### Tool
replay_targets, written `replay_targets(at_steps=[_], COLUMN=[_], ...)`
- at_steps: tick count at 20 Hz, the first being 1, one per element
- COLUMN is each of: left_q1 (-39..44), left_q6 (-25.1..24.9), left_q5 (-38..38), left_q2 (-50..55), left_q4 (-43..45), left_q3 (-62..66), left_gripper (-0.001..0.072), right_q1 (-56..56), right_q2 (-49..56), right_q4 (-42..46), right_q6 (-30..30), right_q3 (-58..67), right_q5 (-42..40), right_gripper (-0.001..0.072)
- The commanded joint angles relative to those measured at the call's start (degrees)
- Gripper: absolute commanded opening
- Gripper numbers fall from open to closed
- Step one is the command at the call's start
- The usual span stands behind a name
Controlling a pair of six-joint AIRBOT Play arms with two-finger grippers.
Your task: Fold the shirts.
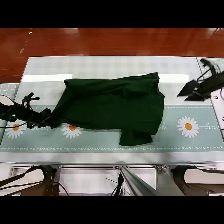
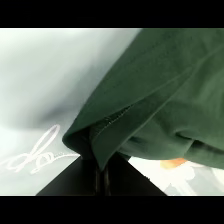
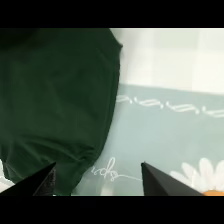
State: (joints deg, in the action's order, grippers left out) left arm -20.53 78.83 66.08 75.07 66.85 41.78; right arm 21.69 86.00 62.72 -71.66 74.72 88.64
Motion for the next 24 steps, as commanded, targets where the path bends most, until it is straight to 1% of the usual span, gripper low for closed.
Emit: replay_targets(at_steps=[1, 3, 5, 9, 11, 14, 15, 16, 17, 18, 21, 23, 24], left_q1=[0.0, 0.0, 0.0, 0.0, 0.0, 0.0, 0.0, 0.0, 0.0, 0.0, 0.0, -0.1, -0.2], left_q6=[-3.1, -3.4, -3.4, -3.4, -3.5, -3.4, -3.4, -3.5, -3.5, -4.7, -8.9, -9.2, -9.2], left_q5=[2.6, 2.8, 2.8, 2.3, 1.6, 0.5, 0.3, 0.2, 0.1, 0.4, 3.4, 3.3, 3.2], left_q2=[-0.1, -0.1, -0.1, -0.1, -0.1, -0.1, -0.1, -0.1, -0.1, -0.1, -1.4, -4.0, -5.6], left_q4=[0.1, 0.1, 0.1, 0.1, 0.1, -0.8, -1.4, -1.8, -2.2, -2.7, -5.5, -7.1, -9.2], left_q3=[0.1, 0.1, 0.1, 0.1, 0.1, 0.1, 0.1, 0.1, 0.2, 0.7, 5.9, 12.1, 15.7], left_gripper=[0.0027, 0.0028, 0.0028, 0.0028, 0.0028, 0.0028, 0.0028, 0.0028, 0.0028, 0.0028, 0.0027, 0.0027, 0.0027], right_q1=[0.0, 0.0, 0.0, 0.0, -0.5, -7.1, -10.5, -13.2, -15.1, -16.1, -14.9, -12.5, -11.1], right_q2=[-7.2, -8.1, -8.1, -8.0, -8.0, -8.0, -8.0, -8.0, -8.0, -8.0, -11.1, -16.2, -19.4], right_q4=[-1.6, -5.9, -8.4, -9.5, -13.4, -14.1, -14.3, -14.3, -14.2, -14.3, -13.2, -12.7, -12.7], right_q6=[1.8, 4.6, 5.6, 4.8, 4.8, 3.4, 2.5, 1.8, 1.0, 0.3, 1.4, 2.4, 2.5], right_q3=[-16.9, -24.2, -28.9, -33.8, -36.1, -37.8, -37.8, -37.6, -37.1, -35.9, -28.4, -21.0, -16.8], right_q5=[-7.4, -7.5, -9.6, -14.7, -17.6, -24.7, -27.5, -29.6, -30.5, -30.0, -23.1, -20.4, -20.5], right_gripper=[0.0611, 0.0611, 0.0608, 0.0585, 0.0585, 0.0584, 0.0496, 0.0313, 0.0113, 0.0030, 0.0029, 0.0029, 0.0029])
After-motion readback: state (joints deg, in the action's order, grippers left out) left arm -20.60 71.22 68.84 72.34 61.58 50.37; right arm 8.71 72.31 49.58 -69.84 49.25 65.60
